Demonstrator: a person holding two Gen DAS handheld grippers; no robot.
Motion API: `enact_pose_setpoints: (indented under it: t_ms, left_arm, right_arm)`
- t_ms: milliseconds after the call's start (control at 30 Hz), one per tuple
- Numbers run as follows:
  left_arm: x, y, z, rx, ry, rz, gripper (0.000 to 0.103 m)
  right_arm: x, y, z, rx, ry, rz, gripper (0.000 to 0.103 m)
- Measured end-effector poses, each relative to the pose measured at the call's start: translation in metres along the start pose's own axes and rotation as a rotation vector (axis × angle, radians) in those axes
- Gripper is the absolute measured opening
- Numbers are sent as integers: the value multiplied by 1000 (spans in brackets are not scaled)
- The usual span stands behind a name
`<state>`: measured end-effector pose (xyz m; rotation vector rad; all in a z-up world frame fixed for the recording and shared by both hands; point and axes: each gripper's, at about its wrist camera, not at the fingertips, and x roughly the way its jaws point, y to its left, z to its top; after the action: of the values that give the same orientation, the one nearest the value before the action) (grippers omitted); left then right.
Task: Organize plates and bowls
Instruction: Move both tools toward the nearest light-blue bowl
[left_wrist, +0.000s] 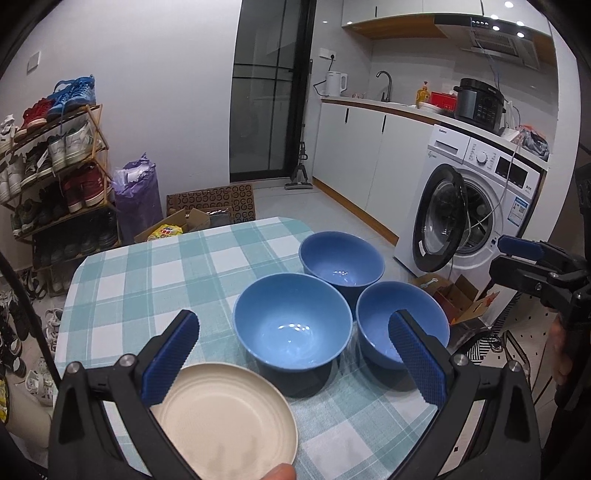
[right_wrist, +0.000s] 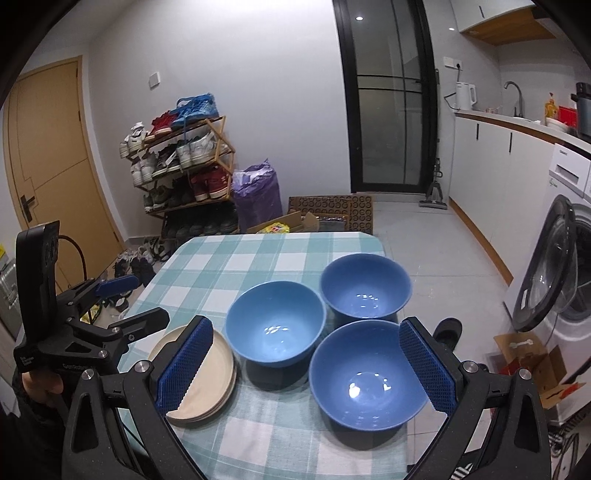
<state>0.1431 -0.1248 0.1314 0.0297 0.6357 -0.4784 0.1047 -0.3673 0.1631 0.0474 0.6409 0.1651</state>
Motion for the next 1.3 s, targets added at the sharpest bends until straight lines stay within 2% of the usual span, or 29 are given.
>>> enact_pose_setpoints:
  t_ms: [267,567,1300]
  left_arm:
    - [33,-9,21,-2,29,-8,103]
    - [69,-8,42,-19,54,-6,103]
    - [147,-14,71,11,131,19,103]
  right_arm:
    - [2,-36,16,47,1,-46,102]
    - [23,-69,25,104,20,-71,102]
    - [90,-114,38,191,73,-109,102]
